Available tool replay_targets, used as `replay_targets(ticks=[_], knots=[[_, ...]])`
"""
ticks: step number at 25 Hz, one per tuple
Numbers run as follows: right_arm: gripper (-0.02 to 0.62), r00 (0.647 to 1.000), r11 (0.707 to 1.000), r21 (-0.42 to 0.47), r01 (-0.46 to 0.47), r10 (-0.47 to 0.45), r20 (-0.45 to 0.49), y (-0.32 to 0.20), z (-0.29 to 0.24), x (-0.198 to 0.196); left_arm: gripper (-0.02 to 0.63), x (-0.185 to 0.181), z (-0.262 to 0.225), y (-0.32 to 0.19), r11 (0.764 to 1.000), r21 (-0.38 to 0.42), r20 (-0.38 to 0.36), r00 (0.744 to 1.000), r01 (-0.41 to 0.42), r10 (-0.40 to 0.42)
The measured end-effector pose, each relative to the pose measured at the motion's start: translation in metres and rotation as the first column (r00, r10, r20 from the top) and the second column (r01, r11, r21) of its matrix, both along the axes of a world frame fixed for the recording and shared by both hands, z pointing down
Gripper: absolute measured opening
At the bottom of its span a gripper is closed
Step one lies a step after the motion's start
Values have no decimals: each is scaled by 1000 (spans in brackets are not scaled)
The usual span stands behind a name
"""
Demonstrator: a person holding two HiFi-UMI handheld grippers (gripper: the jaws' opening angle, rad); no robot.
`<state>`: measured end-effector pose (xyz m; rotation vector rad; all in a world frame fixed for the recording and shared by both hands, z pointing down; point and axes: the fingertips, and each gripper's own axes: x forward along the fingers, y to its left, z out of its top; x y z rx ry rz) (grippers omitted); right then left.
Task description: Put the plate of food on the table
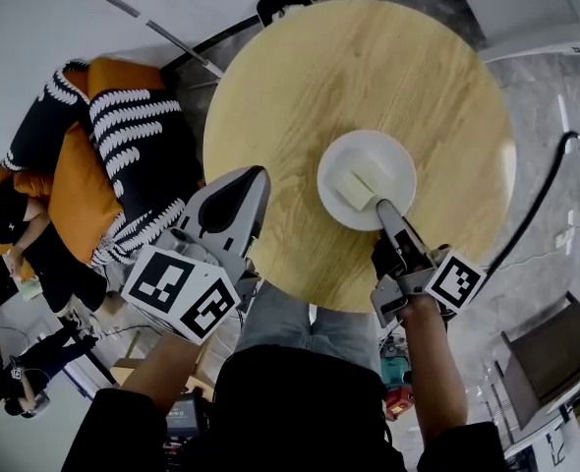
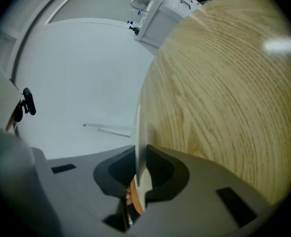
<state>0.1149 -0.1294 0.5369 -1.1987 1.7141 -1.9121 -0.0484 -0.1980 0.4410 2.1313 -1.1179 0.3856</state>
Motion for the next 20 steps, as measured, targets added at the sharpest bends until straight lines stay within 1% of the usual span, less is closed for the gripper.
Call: replay_targets(ticks=[4,7,10,13,14,15,16,18,20], knots=[[37,1000,998,-55,-10,9,-7,7,10,2,6,5,3,0,1000,-5,-3,1000,-13,13],[37,1000,997,-73,-9,8,-13,9,15,2,6,4,4,1,1000,-6,0,1000,-16,16],[37,999,996,-91,6,-9,-38,10,20,0,6,2,7,2,1000,-10,3,1000,-18,18],[41,997,991,-129,25,-35,-76,14,27,-1,6,0,11,3,1000,-15,5,1000,-19,19],[56,995,989,-145,35,-49,-92,16,29,-2,6,0,12,3,1000,-15,5,1000,-20,20],[85,992,986,-158,48,-65,-107,18,31,-3,6,1,12,2,1000,-15,5,1000,-21,21],[95,989,984,-165,64,-85,-121,20,31,-3,6,1,12,2,1000,-14,5,1000,-22,22],[113,983,981,-165,103,-126,-134,22,31,-7,6,1,12,1,1000,-12,5,1000,-25,26],[159,976,975,-163,149,-172,-136,23,31,-13,6,-1,14,-1,1000,-11,6,1000,-29,29]])
